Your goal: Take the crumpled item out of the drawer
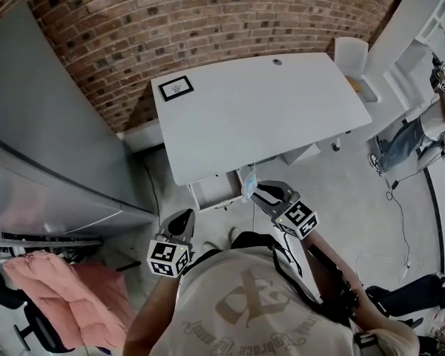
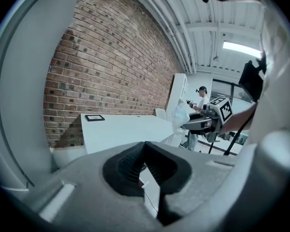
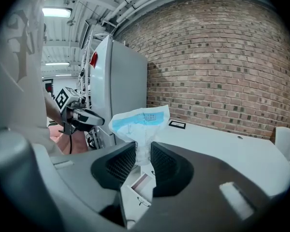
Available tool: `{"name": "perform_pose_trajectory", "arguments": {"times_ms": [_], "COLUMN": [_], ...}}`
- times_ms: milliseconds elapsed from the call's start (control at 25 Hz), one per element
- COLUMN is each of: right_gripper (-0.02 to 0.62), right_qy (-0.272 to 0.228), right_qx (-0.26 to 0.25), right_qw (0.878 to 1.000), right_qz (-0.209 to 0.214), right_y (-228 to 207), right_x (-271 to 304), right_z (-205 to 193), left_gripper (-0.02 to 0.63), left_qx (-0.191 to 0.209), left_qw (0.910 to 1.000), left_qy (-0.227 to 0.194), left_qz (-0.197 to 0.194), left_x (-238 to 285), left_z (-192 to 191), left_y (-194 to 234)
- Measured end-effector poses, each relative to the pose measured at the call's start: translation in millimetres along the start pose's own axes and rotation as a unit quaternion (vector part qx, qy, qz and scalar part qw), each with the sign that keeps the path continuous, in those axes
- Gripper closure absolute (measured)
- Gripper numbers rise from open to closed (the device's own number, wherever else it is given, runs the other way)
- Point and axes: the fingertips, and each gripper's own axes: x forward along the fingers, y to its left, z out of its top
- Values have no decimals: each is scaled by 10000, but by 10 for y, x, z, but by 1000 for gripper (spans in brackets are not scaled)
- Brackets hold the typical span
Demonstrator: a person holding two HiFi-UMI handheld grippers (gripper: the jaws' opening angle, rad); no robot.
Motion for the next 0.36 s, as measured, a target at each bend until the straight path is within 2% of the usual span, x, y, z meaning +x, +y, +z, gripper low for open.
{"name": "perform_pose_trajectory", "arguments": {"times_ms": [360], "right_gripper": [488], "right_qy": [125], "right_qx": [-59], "right_qw": [9999], "right_qz": [86], "right_y": [83], "right_x": [93], "right_z": [-15], "left_gripper": [603], "left_qx": [22], "left_qw": [10000], "left_qy": [29], "left_qz": [-8], "left_x": [-54], "left_z": [-30], "left_y": [42]}}
